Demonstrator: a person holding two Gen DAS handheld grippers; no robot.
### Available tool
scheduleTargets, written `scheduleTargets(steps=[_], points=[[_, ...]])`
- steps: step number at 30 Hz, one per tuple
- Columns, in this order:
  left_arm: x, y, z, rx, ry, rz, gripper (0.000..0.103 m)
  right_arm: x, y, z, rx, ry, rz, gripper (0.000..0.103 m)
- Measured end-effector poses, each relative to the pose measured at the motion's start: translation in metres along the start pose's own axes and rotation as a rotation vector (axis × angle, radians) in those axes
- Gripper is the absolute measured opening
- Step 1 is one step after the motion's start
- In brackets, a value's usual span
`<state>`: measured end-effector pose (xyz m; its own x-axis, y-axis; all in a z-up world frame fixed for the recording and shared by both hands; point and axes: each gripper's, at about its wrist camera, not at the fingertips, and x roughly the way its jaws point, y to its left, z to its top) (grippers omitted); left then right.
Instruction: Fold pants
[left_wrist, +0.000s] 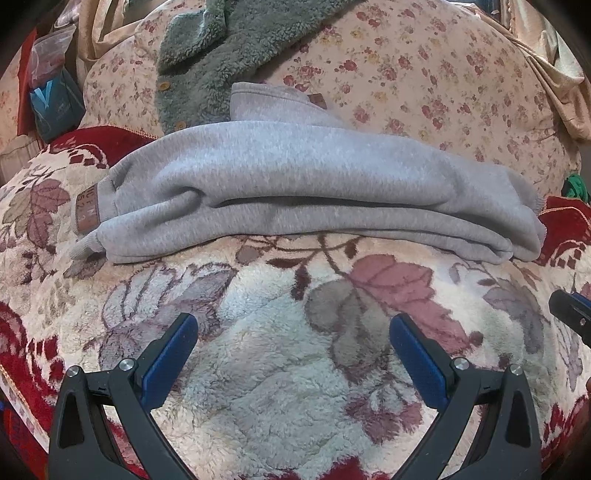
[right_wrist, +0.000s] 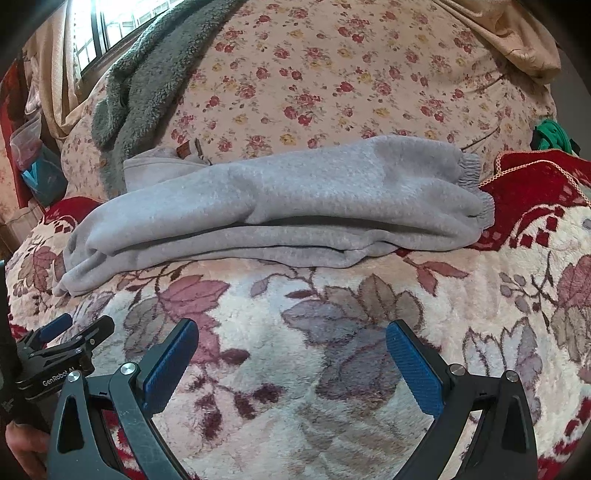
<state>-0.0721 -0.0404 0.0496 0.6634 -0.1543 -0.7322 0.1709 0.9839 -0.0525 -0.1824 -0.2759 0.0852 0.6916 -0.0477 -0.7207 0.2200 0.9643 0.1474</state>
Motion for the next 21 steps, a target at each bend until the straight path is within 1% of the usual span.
scheduleTargets(steps=[4, 10, 12, 18, 21], points=[[0.002, 0.002, 0.003, 0.0, 0.004, -0.001, 0.103, 0.004, -0.006, 0.004, 0.003, 0.006, 0.0, 0.103], [0.002, 0.012, 0.014, -0.027, -0.005, -0.006, 0.103, 0.01, -0.02, 0.023, -0.027, -0.001, -0.001, 0.103], [0.001, 0.018, 0.02, -0.039, -0.016, -0.008, 0.103, 0.013, -0.025, 0.034, -0.057, 0.001, -0.004, 0.103], [0.001, 0.041, 0.048, -0.065, -0.044, 0.032, 0.103, 0.019, -0.048, 0.075, -0.138, -0.009, 0.0, 0.103], [0.0, 0.055, 0.064, -0.088, -0.054, 0.035, 0.103, 0.025, -0.059, 0.097, -0.215, -0.015, -0.004, 0.103]])
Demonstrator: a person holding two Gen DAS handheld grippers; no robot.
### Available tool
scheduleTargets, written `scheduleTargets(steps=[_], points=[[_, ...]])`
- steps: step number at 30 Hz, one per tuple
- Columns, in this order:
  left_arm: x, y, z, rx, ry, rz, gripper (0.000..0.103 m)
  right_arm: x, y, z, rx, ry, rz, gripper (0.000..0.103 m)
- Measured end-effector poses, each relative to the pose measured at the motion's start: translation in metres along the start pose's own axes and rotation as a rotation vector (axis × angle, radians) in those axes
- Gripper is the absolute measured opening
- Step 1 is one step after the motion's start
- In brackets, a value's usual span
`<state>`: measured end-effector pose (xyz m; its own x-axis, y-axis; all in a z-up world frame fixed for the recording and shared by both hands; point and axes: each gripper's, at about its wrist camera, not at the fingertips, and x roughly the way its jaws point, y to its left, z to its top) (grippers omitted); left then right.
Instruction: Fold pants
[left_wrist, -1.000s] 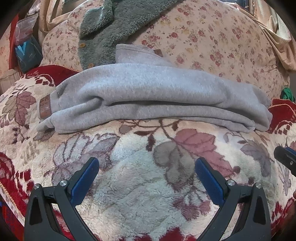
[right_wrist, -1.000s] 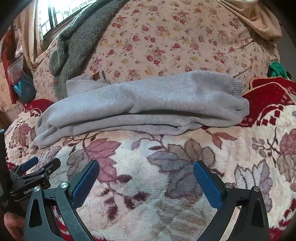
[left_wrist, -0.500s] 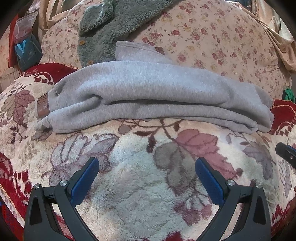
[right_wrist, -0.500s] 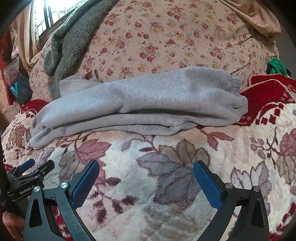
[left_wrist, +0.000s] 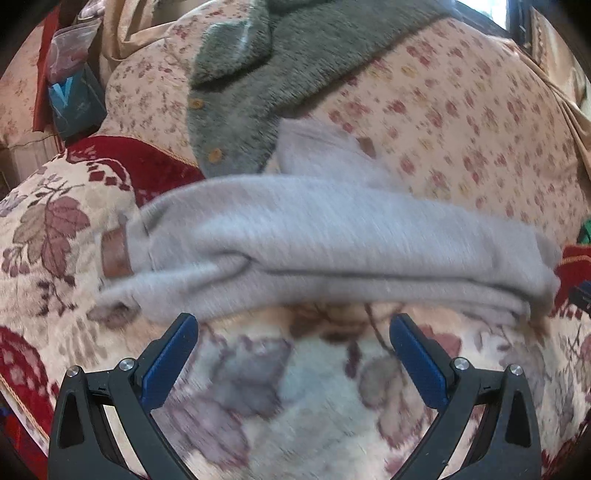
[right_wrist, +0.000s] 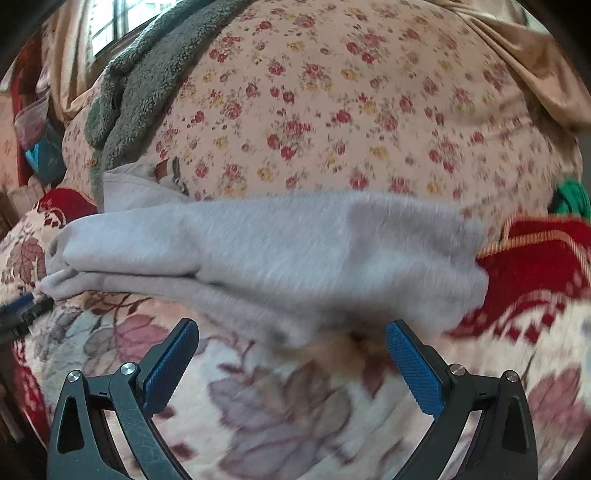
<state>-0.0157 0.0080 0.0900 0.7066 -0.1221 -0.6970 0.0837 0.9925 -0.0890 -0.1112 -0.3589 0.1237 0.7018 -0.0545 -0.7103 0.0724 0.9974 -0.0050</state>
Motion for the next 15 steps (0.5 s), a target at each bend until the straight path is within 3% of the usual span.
scheduleTargets(steps=[5, 11, 15], points=[[0.008, 0.023, 0.029, -0.01, -0.013, 0.011, 0.103, 0.019, -0.031, 0.032, -0.1, 0.025, -0.021, 0.103], [0.021, 0.038, 0.046, 0.012, -0.013, 0.094, 0.103, 0.031, -0.058, 0.052, -0.045, 0.04, -0.021, 0.103], [0.023, 0.044, 0.047, -0.022, -0.02, 0.089, 0.103, 0.034, -0.051, 0.048, -0.031, 0.035, -0.004, 0.103]])
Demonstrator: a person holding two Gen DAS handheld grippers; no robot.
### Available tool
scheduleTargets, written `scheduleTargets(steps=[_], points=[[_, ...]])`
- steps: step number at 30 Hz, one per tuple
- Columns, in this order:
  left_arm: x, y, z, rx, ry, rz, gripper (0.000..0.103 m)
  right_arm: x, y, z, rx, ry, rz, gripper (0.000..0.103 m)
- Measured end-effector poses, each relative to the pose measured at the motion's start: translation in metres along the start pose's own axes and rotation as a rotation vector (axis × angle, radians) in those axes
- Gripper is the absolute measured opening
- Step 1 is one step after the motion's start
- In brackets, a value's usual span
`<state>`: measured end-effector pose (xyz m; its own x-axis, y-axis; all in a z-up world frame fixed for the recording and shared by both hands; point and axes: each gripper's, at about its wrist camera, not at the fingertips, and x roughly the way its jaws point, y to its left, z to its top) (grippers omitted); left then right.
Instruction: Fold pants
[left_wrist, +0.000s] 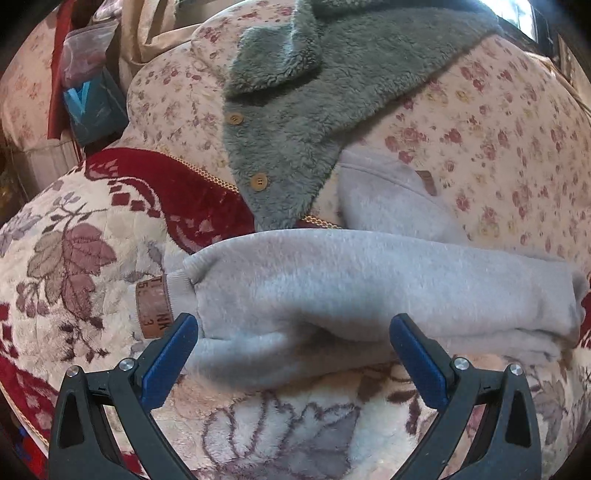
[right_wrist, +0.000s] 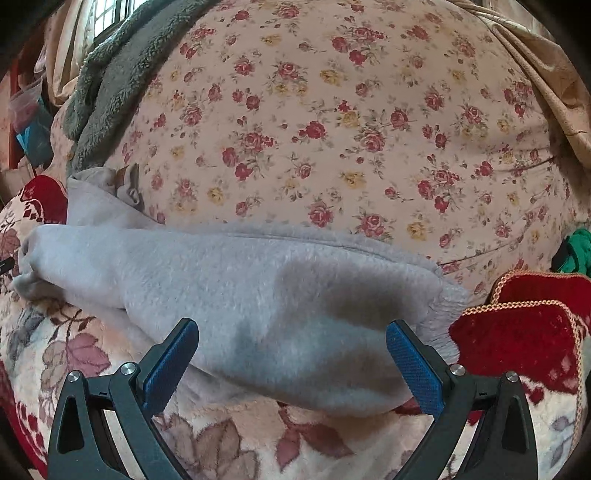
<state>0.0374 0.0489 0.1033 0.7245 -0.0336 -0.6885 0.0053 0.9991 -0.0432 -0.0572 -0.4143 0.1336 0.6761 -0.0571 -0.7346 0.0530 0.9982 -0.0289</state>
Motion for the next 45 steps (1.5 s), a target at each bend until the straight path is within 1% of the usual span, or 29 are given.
scheduleTargets(steps=[3, 6, 10, 15, 18, 22, 25, 27, 28, 30, 32, 34, 37, 39, 40, 43, 45], points=[[0.001, -0.005, -0.002, 0.022, 0.004, 0.01, 0.103, 0.001, 0.01, -0.004, 0.014, 0.008, 0.034, 0.103], [0.001, -0.01, -0.004, 0.051, 0.001, 0.022, 0.103, -0.001, 0.021, -0.003, -0.011, 0.006, 0.047, 0.103], [0.001, -0.009, -0.003, 0.053, -0.004, 0.017, 0.103, -0.005, 0.03, 0.002, -0.044, -0.006, 0.047, 0.103], [0.007, -0.001, 0.002, 0.059, -0.005, -0.003, 0.103, -0.005, 0.028, 0.009, -0.088, -0.003, 0.031, 0.103], [0.014, 0.008, 0.008, 0.081, 0.002, -0.043, 0.103, 0.0, 0.023, 0.016, -0.143, 0.006, 0.03, 0.103], [0.024, 0.023, 0.023, 0.133, 0.005, -0.113, 0.103, 0.011, 0.015, 0.027, -0.259, 0.017, 0.013, 0.103], [0.035, 0.033, 0.037, 0.152, 0.016, -0.144, 0.103, 0.022, 0.014, 0.033, -0.36, 0.045, 0.009, 0.103], [0.042, 0.037, 0.046, 0.164, 0.024, -0.182, 0.103, 0.027, 0.013, 0.038, -0.408, 0.05, 0.02, 0.103], [0.046, 0.037, 0.051, 0.181, 0.03, -0.206, 0.103, 0.03, 0.012, 0.041, -0.428, 0.05, 0.03, 0.103], [0.053, 0.033, 0.058, 0.227, 0.043, -0.227, 0.103, 0.034, 0.011, 0.047, -0.455, 0.056, 0.052, 0.103], [0.061, 0.027, 0.061, 0.279, 0.059, -0.231, 0.103, 0.039, 0.01, 0.053, -0.49, 0.074, 0.071, 0.103], [0.069, 0.02, 0.061, 0.332, 0.068, -0.225, 0.103, 0.045, 0.009, 0.058, -0.53, 0.09, 0.064, 0.103], [0.082, 0.014, 0.057, 0.366, 0.096, -0.219, 0.103, 0.059, 0.005, 0.063, -0.592, 0.138, 0.053, 0.103], [0.092, 0.01, 0.051, 0.387, 0.124, -0.223, 0.103, 0.07, 0.003, 0.067, -0.636, 0.165, 0.025, 0.103], [0.095, 0.007, 0.05, 0.398, 0.128, -0.218, 0.103, 0.074, 0.002, 0.069, -0.648, 0.173, 0.02, 0.103], [0.104, 0.002, 0.048, 0.422, 0.132, -0.214, 0.103, 0.086, -0.003, 0.073, -0.648, 0.208, 0.054, 0.102], [0.109, -0.002, 0.05, 0.429, 0.139, -0.212, 0.103, 0.096, -0.004, 0.074, -0.641, 0.25, 0.063, 0.102]])
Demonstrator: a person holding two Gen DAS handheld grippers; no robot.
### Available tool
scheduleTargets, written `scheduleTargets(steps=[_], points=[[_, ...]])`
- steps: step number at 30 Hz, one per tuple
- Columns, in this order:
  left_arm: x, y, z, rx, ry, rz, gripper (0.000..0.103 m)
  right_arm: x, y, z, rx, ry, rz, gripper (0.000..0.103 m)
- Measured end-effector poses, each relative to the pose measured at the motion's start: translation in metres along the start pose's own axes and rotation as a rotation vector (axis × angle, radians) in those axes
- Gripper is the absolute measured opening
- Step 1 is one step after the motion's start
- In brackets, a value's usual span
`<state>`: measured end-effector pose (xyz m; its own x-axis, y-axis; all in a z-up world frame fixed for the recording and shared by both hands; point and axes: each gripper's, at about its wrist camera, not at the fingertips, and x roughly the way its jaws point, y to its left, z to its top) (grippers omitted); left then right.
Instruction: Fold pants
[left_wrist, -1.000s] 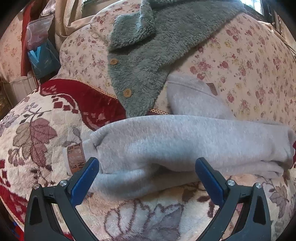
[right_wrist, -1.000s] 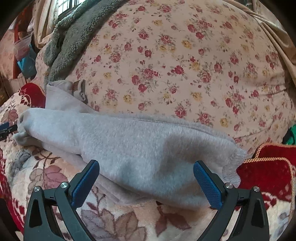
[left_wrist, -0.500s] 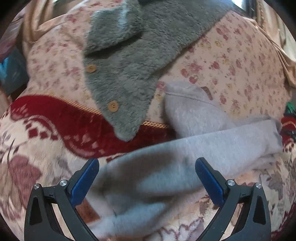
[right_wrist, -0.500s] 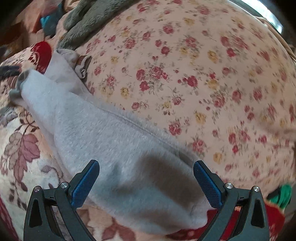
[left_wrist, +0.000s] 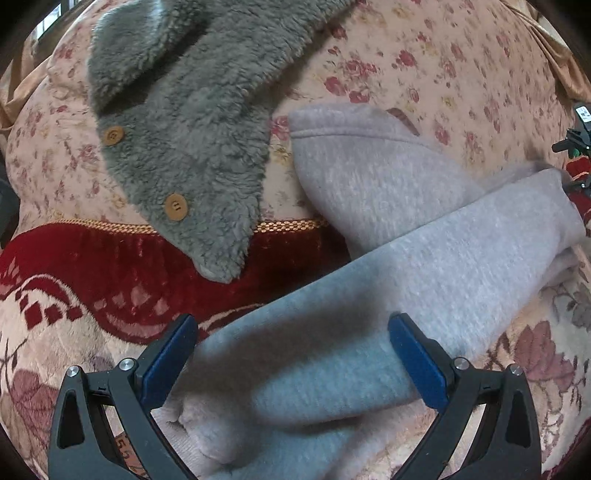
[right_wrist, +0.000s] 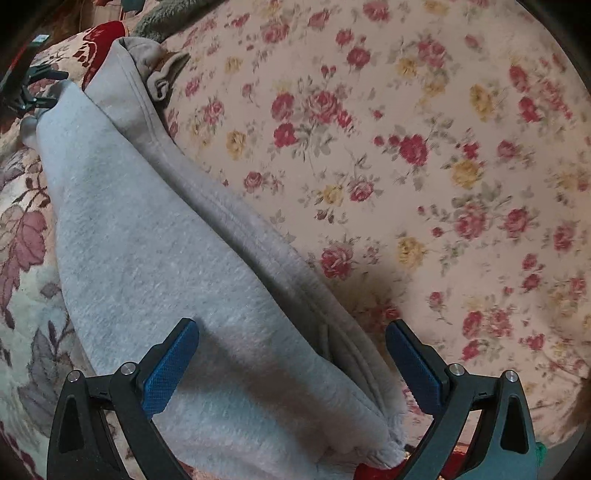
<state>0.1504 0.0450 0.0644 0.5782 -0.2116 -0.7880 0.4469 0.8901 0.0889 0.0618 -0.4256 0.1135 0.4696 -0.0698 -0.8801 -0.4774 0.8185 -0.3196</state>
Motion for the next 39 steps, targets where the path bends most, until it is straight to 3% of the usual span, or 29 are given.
scheduleTargets(steps=[2, 3, 4, 5, 6, 7, 8, 9, 11, 19, 25, 30, 34, 39], points=[[0.004, -0.001, 0.002, 0.008, 0.007, 0.0, 0.103, 0.008, -0.001, 0.0, 0.018, 0.036, 0.027, 0.1], [0.005, -0.002, 0.003, 0.014, 0.006, -0.002, 0.103, 0.013, -0.003, 0.0, 0.037, 0.052, 0.049, 0.093], [0.005, -0.003, 0.003, 0.018, 0.003, -0.006, 0.103, 0.018, -0.004, -0.001, 0.055, 0.071, 0.062, 0.074], [0.006, -0.004, 0.003, 0.018, 0.004, -0.026, 0.093, 0.022, -0.004, -0.003, 0.062, 0.092, 0.06, 0.057], [0.008, -0.004, 0.003, 0.011, 0.018, -0.057, 0.068, 0.025, -0.003, -0.004, 0.064, 0.105, 0.032, 0.03], [0.011, -0.004, 0.002, 0.003, 0.037, -0.058, 0.053, 0.025, -0.001, -0.008, 0.069, 0.095, 0.013, 0.025], [0.015, -0.004, 0.001, 0.001, 0.055, -0.028, 0.025, 0.021, 0.002, -0.011, 0.07, 0.08, 0.004, 0.024], [0.021, -0.002, 0.0, 0.004, 0.076, 0.023, 0.01, 0.018, 0.005, -0.013, 0.068, 0.071, -0.011, 0.022], [0.022, 0.001, -0.005, -0.022, 0.08, 0.011, 0.01, 0.008, 0.01, -0.021, 0.082, 0.049, -0.038, 0.019], [-0.029, 0.0, -0.023, -0.089, -0.034, -0.013, 0.009, -0.073, 0.038, -0.056, 0.14, -0.081, -0.144, 0.015], [-0.079, -0.009, -0.037, -0.083, -0.108, -0.041, 0.008, -0.123, 0.059, -0.084, 0.216, -0.139, -0.14, 0.015], [-0.128, -0.024, -0.077, -0.076, -0.154, -0.083, 0.008, -0.155, 0.103, -0.144, 0.29, -0.148, -0.097, 0.015], [-0.152, -0.042, -0.121, -0.043, -0.146, -0.104, 0.008, -0.15, 0.147, -0.192, 0.317, -0.101, -0.072, 0.015], [-0.148, -0.067, -0.169, -0.034, -0.037, -0.132, 0.009, -0.123, 0.174, -0.229, 0.434, -0.071, -0.041, 0.017]])
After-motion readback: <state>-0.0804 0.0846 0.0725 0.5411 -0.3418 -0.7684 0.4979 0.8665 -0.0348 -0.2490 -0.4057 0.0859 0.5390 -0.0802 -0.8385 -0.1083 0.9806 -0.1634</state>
